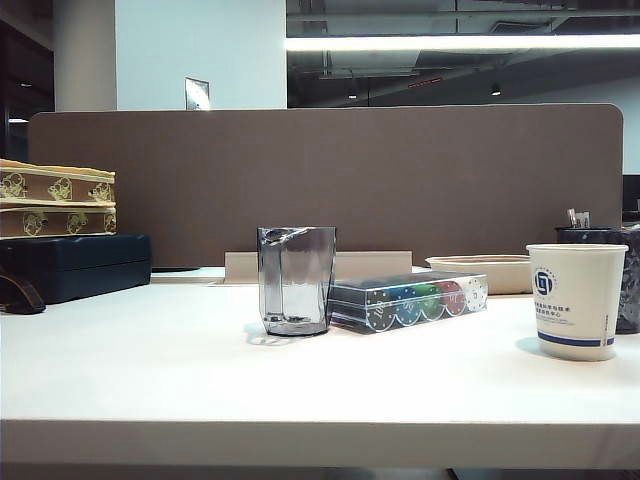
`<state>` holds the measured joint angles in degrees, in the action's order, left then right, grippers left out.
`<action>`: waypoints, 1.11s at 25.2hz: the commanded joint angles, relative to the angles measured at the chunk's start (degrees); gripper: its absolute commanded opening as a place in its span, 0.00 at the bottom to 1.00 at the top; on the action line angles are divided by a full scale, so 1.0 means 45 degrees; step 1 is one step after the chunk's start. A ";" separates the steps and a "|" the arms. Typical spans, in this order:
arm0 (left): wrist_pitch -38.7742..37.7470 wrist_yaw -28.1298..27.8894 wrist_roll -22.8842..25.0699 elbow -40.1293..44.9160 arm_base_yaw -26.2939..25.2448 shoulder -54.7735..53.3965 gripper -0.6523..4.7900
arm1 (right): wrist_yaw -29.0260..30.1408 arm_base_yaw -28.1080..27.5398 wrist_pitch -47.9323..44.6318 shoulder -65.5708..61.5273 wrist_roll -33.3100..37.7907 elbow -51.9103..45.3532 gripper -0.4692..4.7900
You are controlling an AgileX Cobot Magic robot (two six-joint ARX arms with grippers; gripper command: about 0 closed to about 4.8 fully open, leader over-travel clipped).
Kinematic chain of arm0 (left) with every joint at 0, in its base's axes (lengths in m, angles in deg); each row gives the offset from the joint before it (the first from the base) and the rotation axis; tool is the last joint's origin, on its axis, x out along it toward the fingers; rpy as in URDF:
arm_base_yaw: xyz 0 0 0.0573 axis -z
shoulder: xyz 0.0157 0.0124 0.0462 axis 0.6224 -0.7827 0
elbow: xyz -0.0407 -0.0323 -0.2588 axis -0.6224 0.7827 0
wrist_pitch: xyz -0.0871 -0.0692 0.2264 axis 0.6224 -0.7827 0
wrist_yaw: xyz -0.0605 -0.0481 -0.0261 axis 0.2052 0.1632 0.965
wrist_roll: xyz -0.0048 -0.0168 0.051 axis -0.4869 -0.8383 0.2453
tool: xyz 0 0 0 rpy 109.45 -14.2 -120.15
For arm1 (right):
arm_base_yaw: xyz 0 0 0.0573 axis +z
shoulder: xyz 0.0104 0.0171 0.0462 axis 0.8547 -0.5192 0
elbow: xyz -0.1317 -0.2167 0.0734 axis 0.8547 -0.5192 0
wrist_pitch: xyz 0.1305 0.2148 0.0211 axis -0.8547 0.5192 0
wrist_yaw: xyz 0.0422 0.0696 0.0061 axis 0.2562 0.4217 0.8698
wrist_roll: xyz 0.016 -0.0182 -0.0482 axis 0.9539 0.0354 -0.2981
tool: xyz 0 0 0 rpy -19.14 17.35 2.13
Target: Pick up the letter "c" and put it in the paper cup.
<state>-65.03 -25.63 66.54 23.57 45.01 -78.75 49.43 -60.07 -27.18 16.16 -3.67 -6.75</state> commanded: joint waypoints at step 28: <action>0.0996 -0.0301 0.0000 -0.0029 -0.1229 0.0000 0.11 | 0.0024 0.0019 -0.0151 0.0000 0.0044 0.0005 0.08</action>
<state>-61.58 -27.25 66.54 23.55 39.48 -78.75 49.43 -60.05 -27.16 16.16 -3.67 -6.75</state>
